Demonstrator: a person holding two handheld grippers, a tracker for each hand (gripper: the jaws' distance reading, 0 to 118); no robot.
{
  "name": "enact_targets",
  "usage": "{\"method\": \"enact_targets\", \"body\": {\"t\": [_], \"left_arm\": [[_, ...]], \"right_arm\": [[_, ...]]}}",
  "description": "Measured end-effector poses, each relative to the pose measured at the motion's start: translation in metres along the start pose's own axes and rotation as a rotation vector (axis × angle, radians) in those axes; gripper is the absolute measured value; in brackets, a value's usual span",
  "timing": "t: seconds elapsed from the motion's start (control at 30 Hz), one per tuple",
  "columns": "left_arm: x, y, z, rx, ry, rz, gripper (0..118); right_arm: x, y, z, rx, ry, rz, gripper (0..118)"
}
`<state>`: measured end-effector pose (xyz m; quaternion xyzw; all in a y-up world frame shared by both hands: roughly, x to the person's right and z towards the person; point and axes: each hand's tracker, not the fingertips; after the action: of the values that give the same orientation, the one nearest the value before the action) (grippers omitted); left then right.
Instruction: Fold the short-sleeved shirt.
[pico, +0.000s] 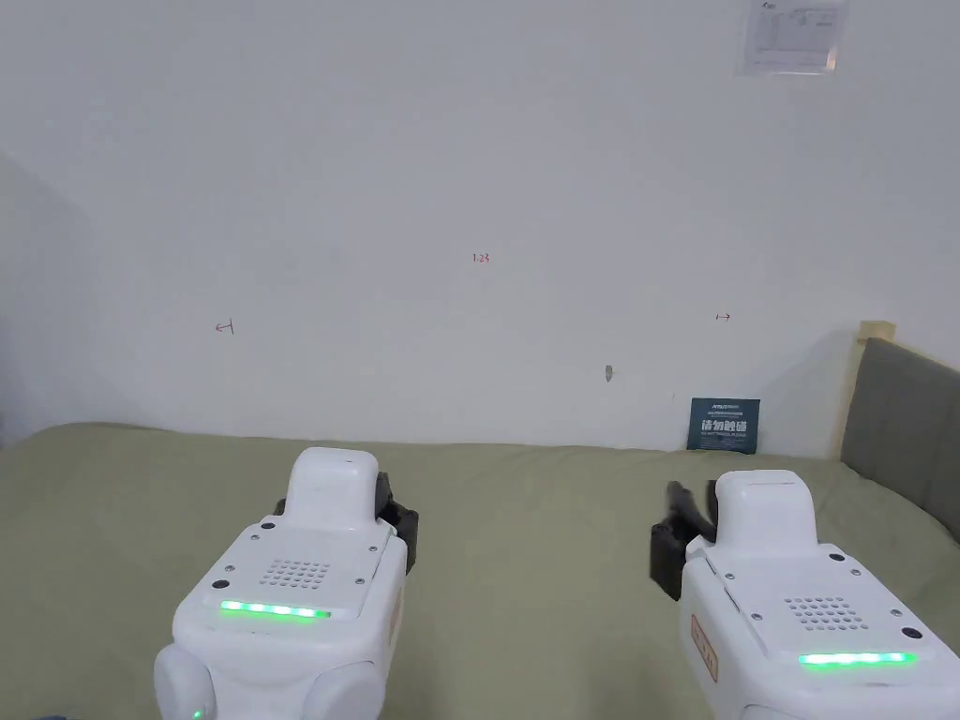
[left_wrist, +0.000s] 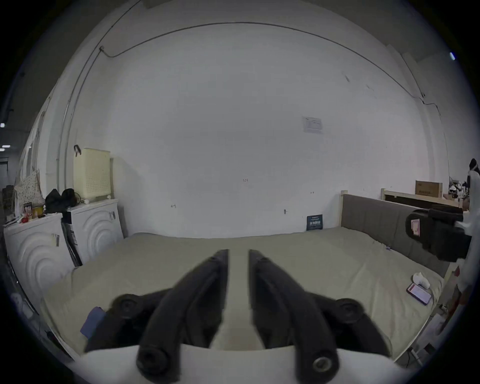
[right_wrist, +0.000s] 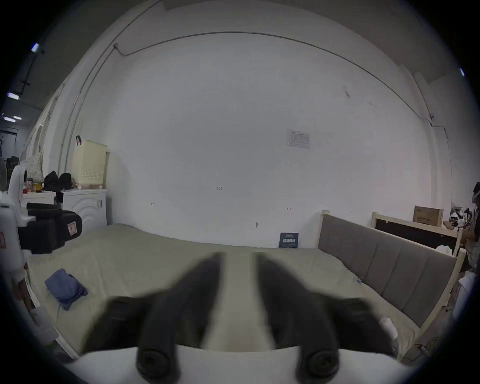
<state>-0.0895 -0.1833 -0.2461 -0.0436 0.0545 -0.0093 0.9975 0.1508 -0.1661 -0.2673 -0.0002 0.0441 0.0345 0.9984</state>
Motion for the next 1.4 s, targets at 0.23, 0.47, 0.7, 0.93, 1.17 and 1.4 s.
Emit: {"method": "enact_targets", "body": {"t": [0.23,0.47,0.7,0.93,1.17,1.4], "left_arm": [[-0.009,0.008,0.023,-0.009,0.012,-0.016,118],[0.002,0.019,-0.001,-0.072,0.006,-0.024,118],[0.006,0.028,0.010,-0.098,-0.036,-0.033,118],[0.002,0.038,0.016,-0.061,-0.106,0.006,118],[0.016,0.039,0.020,-0.046,0.021,-0.110,118],[0.015,0.036,0.014,-0.073,0.108,-0.132,118]], "right_arm": [[0.001,-0.001,0.000,-0.005,-0.027,-0.007,79],[-0.002,0.001,0.012,0.021,-0.021,0.013,79],[0.001,0.005,0.015,0.026,-0.017,0.011,79],[0.003,0.009,0.019,0.024,-0.014,0.014,79],[0.001,0.011,0.022,0.022,-0.003,0.004,79],[-0.004,0.012,0.024,0.018,0.008,0.010,79]]}}
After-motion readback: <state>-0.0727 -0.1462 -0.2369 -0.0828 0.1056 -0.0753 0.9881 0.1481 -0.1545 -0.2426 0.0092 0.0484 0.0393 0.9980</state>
